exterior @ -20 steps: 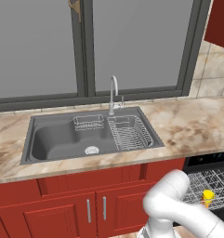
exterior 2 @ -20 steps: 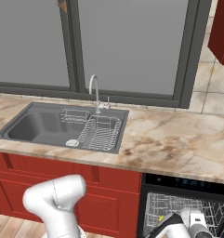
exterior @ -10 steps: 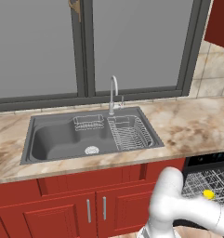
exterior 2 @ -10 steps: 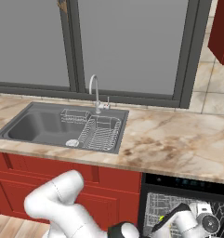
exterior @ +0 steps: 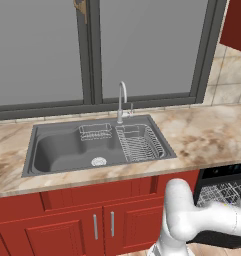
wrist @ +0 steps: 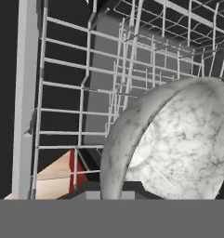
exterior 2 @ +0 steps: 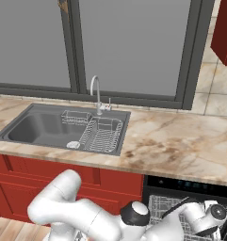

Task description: Pick up the cup and bowl from the counter, place them in the dishwasher, and close the dishwasher door.

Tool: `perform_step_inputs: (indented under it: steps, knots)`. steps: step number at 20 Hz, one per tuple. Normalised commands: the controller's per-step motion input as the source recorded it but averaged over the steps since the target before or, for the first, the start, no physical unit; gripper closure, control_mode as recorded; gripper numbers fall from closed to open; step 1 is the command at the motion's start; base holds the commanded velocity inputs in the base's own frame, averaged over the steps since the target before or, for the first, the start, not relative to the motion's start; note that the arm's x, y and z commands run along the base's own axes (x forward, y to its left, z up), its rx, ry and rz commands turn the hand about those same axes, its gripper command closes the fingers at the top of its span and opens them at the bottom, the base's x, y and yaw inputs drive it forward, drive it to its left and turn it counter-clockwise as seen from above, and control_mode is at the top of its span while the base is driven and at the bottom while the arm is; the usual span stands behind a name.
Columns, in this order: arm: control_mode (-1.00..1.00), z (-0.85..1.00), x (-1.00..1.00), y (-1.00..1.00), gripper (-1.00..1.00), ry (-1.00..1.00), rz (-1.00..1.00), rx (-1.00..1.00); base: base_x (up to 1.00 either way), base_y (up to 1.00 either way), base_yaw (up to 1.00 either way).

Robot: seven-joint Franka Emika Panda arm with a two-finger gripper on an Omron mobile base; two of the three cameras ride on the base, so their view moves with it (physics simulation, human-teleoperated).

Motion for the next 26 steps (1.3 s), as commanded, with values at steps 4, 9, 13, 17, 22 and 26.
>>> perform_step_inputs:
  steps: [4, 9, 13, 17, 22, 26]
  knots:
    - [-1.0, -0.98, -0.31, -0.09, 1.0, -0.07, 0.04, 0.0, 0.0, 0.0, 0.0]
    - [-1.0, -0.92, -0.2, -0.01, 1.0, -0.11, 0.04, -0.03, 0.0, 0.0, 0.0]
    - [-1.0, -1.0, -0.33, 0.0, 1.0, -0.16, 0.07, -0.07, 0.0, 0.0, 0.0]
    - [-1.0, -1.0, -0.44, 0.0, 1.0, -0.17, 0.09, -0.05, 0.0, 0.0, 0.0]
    - [-1.0, -1.0, -0.26, 0.0, 1.0, -0.17, 0.09, 0.0, 0.0, 0.0, 0.0]
    - [-1.0, -1.0, -0.34, 0.0, 1.0, -0.16, 0.13, 0.03, 0.0, 0.0, 0.0]
